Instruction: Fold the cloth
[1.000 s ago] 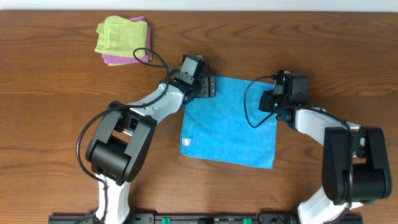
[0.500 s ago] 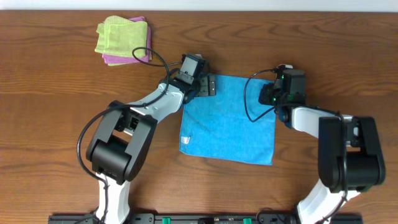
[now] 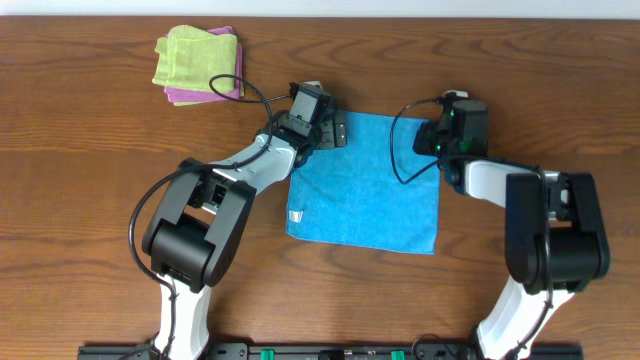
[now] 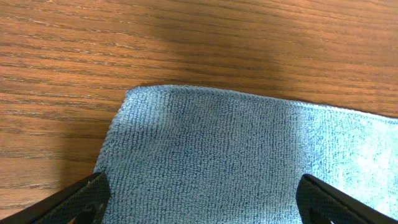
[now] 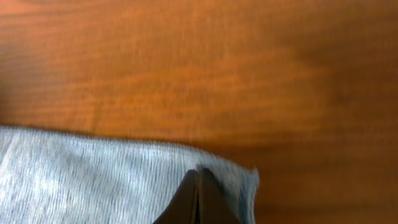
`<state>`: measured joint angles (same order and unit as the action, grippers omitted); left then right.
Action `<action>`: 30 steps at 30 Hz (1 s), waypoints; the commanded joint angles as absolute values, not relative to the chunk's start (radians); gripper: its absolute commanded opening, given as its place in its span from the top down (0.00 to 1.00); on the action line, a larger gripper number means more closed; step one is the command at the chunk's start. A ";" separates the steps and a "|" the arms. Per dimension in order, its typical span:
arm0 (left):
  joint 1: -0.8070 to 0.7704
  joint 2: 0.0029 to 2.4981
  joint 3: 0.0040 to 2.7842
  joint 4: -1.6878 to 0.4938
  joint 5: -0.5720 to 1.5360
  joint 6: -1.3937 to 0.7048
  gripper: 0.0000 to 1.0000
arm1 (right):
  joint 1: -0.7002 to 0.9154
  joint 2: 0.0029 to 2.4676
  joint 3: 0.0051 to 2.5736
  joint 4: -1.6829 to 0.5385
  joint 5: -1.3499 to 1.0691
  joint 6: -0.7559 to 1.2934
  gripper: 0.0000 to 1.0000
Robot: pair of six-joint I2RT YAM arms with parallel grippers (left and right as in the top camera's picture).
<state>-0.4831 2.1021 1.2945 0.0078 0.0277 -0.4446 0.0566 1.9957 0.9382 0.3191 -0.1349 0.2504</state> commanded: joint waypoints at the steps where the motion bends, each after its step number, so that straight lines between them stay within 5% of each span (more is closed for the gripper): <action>1: -0.470 2.139 1.277 -0.009 -0.003 -0.450 0.05 | 0.067 2.025 0.983 0.319 -0.132 0.227 0.99; 11: -0.451 2.080 1.278 -0.064 0.000 -0.440 0.05 | 0.074 1.960 1.006 0.244 -0.244 0.221 0.98; 12: -0.443 2.056 1.278 -0.080 0.000 -0.433 0.05 | 0.075 1.933 1.006 0.212 -0.244 0.223 0.91; 15: -0.426 1.988 1.278 -0.127 0.001 -0.411 0.05 | 0.080 1.839 1.006 0.102 -0.244 0.223 0.10; 16: -0.422 1.963 1.278 -0.146 0.004 -0.406 0.05 | 0.082 1.801 1.006 0.056 -0.244 0.223 0.01; 24: -0.421 1.864 1.278 -0.199 0.053 -0.384 0.05 | 0.105 1.620 1.006 -0.216 -0.262 0.226 0.01; 30: -0.422 1.832 1.278 -0.570 0.127 -0.332 0.05 | 0.140 1.609 1.006 -0.570 -0.274 0.287 0.01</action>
